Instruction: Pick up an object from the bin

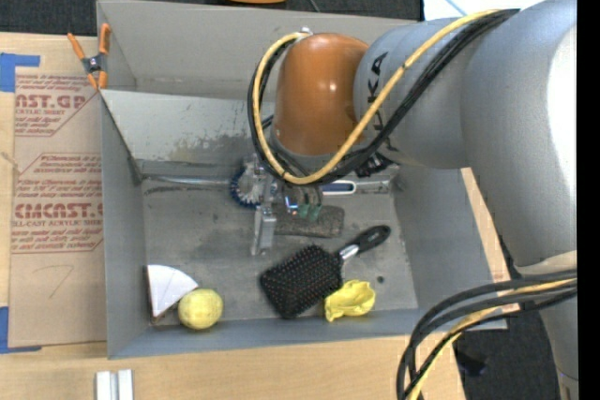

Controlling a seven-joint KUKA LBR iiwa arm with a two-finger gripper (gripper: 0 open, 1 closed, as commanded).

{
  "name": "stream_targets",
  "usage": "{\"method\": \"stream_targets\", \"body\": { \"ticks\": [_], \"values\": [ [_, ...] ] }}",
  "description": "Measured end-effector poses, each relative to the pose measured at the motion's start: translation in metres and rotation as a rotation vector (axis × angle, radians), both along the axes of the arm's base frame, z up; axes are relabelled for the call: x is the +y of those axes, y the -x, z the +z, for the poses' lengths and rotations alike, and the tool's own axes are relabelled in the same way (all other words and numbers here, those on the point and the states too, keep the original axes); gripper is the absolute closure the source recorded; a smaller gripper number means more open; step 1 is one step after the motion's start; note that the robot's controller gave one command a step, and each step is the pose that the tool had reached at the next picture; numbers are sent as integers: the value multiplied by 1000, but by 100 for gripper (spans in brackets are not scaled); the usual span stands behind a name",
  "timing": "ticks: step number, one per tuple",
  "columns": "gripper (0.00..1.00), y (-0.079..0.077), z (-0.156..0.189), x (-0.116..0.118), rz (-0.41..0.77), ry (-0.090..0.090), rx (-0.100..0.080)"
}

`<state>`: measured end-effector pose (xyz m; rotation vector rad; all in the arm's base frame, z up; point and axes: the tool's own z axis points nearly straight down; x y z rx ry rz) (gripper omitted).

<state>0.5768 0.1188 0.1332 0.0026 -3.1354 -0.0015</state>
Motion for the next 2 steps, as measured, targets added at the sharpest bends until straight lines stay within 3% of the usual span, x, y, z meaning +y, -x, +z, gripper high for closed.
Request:
{"method": "stream_targets", "body": {
  "ticks": [1, 2],
  "values": [
    [0, -2, 4, -1, -2, -1, -8],
    [0, -8, -61, -67, -97, -3, -11]
  ]
}}
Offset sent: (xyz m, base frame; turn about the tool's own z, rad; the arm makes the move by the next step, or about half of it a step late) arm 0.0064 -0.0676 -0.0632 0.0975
